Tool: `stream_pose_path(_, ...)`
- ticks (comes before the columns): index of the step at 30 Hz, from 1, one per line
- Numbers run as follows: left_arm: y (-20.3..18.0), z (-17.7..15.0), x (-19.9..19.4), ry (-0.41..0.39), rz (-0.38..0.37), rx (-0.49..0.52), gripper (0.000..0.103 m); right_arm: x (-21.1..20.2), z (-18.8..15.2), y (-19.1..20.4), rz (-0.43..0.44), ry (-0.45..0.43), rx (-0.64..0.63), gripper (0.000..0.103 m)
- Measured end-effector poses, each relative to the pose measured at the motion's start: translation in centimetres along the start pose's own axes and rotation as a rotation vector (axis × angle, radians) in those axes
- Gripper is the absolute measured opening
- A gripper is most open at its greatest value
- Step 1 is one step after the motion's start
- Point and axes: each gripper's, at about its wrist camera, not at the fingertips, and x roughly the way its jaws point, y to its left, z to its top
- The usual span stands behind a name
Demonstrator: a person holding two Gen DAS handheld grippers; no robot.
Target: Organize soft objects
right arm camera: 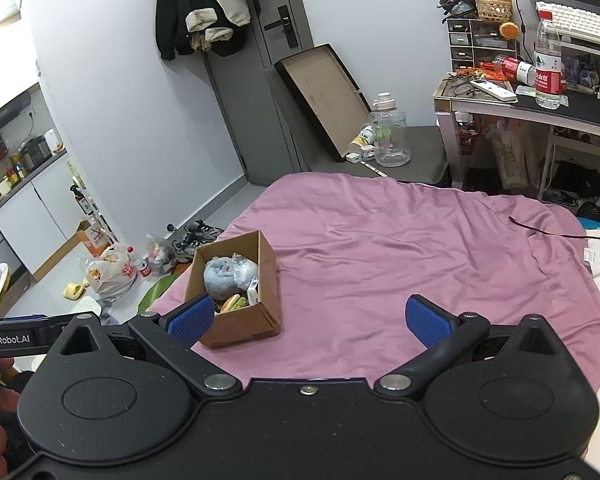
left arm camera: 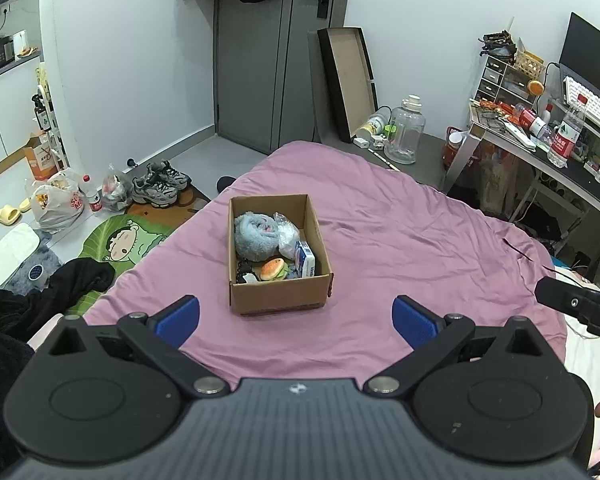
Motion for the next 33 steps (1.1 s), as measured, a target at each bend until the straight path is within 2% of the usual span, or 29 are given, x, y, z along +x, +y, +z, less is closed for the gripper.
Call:
stream_pose_path(3,0.0,-0.1,0.0,-0.003,0.001,0.005,0.102,0.0,0.0,0.0,0.008,-0.001,-0.004,0.103)
stream_pose_path(13,0.2,-0.4,0.1,-0.005,0.001,0.0,0.102,0.5,-0.3,0.8,-0.057,0.018,-0.045,0.103)
stream_pose_path(27,0.6,-0.6,-0.2,-0.01,0.003,-0.002,0.102,0.4,-0.5,1.2,-0.074,0.027,-0.066,0.103)
stream_pose_path(33,0.6,-0.7,-0.2,-0.008,0.005,0.004,0.102,-0.1,-0.3,1.0,-0.017,0.022,-0.043,0.103)
